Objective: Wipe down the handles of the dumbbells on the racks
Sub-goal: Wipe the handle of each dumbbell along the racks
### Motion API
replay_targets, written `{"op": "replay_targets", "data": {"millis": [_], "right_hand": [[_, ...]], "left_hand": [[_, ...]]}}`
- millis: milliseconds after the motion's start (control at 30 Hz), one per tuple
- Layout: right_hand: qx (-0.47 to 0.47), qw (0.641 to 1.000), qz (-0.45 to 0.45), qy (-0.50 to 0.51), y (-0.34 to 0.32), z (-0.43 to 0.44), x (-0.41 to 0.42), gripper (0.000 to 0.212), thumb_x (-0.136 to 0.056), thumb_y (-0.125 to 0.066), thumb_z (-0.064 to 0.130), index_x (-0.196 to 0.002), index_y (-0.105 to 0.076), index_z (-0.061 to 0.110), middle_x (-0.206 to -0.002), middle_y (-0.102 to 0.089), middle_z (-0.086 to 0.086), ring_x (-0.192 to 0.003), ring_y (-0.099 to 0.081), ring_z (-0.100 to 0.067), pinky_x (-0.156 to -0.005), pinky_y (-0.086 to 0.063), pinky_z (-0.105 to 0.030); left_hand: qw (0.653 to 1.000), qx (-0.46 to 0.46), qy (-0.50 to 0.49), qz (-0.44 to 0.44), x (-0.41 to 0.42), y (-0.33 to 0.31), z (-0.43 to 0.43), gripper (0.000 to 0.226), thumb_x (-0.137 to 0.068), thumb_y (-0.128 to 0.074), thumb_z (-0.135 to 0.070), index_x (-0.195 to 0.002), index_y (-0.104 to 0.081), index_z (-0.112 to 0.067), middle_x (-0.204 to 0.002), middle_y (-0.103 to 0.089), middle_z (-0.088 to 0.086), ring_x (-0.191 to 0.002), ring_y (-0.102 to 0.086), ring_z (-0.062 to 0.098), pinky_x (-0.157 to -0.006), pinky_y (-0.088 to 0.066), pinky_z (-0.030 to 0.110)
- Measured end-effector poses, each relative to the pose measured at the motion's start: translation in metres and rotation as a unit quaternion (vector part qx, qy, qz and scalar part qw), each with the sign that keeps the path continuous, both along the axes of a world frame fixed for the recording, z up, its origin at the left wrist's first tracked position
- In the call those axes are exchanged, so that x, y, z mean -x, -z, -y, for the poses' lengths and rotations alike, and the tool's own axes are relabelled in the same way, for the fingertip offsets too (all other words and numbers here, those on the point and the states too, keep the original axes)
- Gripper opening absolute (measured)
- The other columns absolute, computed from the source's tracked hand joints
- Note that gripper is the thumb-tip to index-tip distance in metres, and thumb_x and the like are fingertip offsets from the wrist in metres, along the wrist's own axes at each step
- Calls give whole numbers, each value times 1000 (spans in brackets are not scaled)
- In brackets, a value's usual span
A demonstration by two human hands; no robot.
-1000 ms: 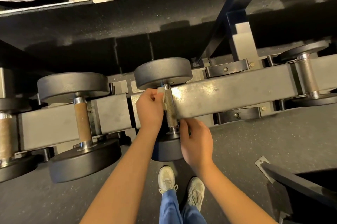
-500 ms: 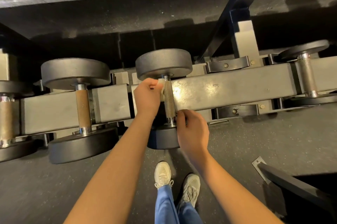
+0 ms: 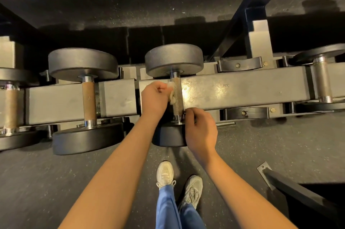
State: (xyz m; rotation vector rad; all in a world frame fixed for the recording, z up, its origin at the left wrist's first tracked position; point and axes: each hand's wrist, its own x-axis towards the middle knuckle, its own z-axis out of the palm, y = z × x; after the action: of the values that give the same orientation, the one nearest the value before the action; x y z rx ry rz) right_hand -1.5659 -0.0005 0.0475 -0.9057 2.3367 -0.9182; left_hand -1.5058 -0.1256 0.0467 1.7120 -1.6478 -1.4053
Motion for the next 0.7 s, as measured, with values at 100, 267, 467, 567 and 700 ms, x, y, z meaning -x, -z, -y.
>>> {"op": "replay_targets", "data": {"millis": [100, 267, 467, 567, 700], "right_hand": [[10, 1000, 5, -1, 1, 0, -1, 34, -90, -32, 31, -56, -33, 30, -56, -41, 7, -59, -36, -13, -60, -23, -27], [17, 1000, 7, 2, 1, 0, -1, 34, -88, -33, 30, -54, -30, 33, -55, -37, 8, -60, -34, -14, -61, -25, -28], [32, 999, 14, -27, 0, 0, 2, 40, -90, -39, 22, -54, -30, 36, -53, -36, 10, -60, -33, -14, -63, -25, -30], [25, 994, 90, -57, -3, 0, 11, 30, -98, -47, 22, -75, -59, 37, -71, -60, 13, -69, -53, -14, -67, -40, -33], [57, 972, 225, -45, -17, 15, 25, 25, -98, -50, 14, -94, -64, 34, -83, -65, 12, -77, -57, -5, -76, -45, -22]], "left_hand": [[1000, -15, -16, -8, 0, 6, -8, 23, -89, -66, -16, -68, -57, -15, -71, -61, 5, -70, -57, 18, -70, -50, 29], [995, -89, 46, 16, -21, 13, -23, 20, -85, -70, -10, -66, -62, -9, -73, -62, 6, -72, -56, 16, -72, -49, 24], [993, -62, 94, 25, -29, -3, -24, 8, -86, -69, -14, -84, -69, -7, -77, -63, 0, -68, -54, 5, -58, -39, 1], [995, -56, 82, -31, -25, -14, -29, 12, -86, -69, -16, -92, -72, -5, -85, -68, 5, -76, -60, 11, -71, -45, 10], [991, -42, 107, -60, -19, -29, -31, 8, -85, -69, -13, -79, -72, -16, -83, -70, 12, -77, -63, 14, -76, -52, 25]]}}
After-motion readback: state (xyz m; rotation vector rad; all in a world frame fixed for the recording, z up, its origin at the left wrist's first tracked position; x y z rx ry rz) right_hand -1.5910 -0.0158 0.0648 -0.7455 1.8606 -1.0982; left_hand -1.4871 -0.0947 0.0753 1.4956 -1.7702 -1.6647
